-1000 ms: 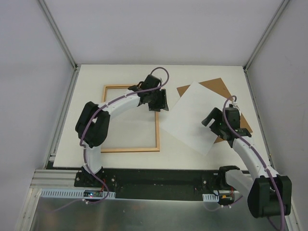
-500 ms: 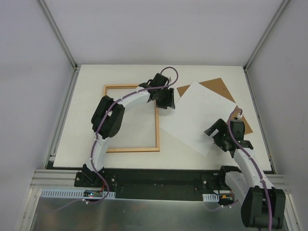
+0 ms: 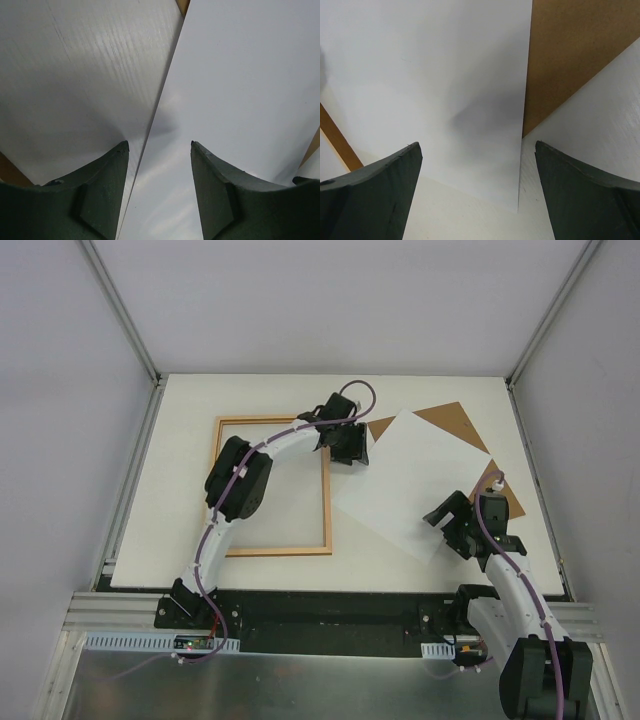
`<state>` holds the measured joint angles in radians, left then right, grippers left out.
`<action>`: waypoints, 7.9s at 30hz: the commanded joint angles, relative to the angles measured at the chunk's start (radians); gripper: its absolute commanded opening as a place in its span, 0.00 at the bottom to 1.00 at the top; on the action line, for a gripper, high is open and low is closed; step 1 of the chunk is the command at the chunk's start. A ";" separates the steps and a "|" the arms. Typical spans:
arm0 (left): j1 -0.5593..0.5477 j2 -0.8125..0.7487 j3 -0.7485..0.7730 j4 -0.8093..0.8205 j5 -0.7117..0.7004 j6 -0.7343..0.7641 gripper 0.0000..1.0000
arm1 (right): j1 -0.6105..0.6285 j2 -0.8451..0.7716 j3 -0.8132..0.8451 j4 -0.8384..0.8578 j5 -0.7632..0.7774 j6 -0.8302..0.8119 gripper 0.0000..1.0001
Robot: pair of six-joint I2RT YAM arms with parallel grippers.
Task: Put the photo into the frame
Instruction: Pick up the photo from the backboard, then place the photo on the frame body, then move the frame body to the center of the board.
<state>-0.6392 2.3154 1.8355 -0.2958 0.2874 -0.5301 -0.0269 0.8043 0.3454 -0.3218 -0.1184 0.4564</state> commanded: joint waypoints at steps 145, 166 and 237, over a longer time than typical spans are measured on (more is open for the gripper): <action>0.828 -0.642 -0.579 -0.310 -0.225 -0.127 0.73 | 0.825 0.961 0.481 0.943 -0.070 0.332 0.01; 0.828 -0.600 -0.568 -0.309 -0.206 -0.119 0.73 | 0.851 1.040 0.587 0.805 -0.115 0.266 0.02; 0.845 -0.462 -0.587 -0.310 -0.300 -0.174 0.31 | 0.854 1.130 0.991 -0.151 0.404 -0.220 0.01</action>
<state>0.2192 1.8805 1.2549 -0.5823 -0.0280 -0.7010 0.7326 1.8908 1.2541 -0.3283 0.1944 0.2634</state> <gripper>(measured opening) 0.305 0.187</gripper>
